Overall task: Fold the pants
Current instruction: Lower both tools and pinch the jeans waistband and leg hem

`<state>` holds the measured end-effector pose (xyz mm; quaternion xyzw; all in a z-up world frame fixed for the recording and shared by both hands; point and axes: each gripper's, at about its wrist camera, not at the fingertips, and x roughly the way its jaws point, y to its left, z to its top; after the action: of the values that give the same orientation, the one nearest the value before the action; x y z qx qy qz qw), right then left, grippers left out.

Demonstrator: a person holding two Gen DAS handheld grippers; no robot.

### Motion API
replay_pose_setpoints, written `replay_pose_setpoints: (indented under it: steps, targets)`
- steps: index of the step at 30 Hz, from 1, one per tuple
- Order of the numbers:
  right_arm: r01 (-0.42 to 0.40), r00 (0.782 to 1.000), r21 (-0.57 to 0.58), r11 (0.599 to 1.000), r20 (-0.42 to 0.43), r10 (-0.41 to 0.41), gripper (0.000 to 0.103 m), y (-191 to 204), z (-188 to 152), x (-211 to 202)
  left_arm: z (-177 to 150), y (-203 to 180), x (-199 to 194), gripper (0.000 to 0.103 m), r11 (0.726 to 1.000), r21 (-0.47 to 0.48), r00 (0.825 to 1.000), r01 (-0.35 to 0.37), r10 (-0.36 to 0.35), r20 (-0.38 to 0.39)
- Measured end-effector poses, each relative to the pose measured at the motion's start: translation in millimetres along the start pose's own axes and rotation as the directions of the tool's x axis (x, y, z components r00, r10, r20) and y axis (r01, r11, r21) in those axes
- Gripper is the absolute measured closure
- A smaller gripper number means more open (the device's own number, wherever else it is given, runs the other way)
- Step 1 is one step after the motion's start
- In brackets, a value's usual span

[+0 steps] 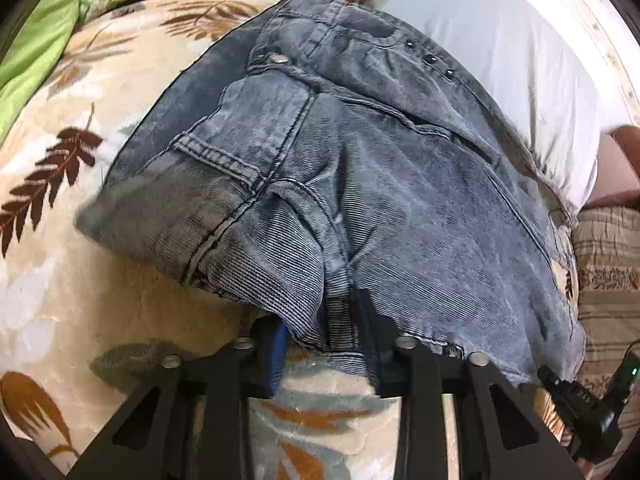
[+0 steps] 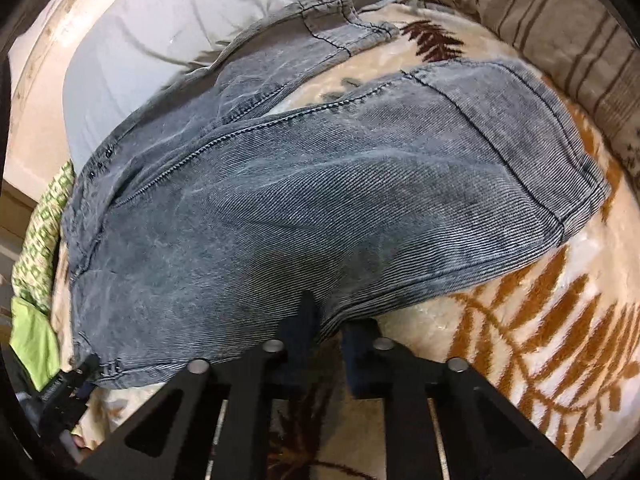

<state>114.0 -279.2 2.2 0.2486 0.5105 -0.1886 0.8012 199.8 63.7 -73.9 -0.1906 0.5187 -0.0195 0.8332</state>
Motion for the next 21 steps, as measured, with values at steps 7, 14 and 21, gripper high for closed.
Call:
replay_pose_setpoints:
  steps: [7,14,21]
  targets:
    - [0.006,1.000,-0.026,1.000,-0.029,-0.007,0.101,5,-19,-15,-18,11,-29,0.098,0.991,0.045,0.992,-0.125,0.125,0.000]
    - [0.022,0.999,-0.045,0.999,-0.049,-0.024,0.101,8,-48,-30,-34,10,-57,0.098,0.982,0.071,0.985,-0.173,0.171,0.038]
    - [0.019,0.997,-0.075,0.997,-0.072,-0.025,0.094,8,-62,-32,-50,3,-60,0.098,0.968,0.110,0.974,-0.226,0.223,0.040]
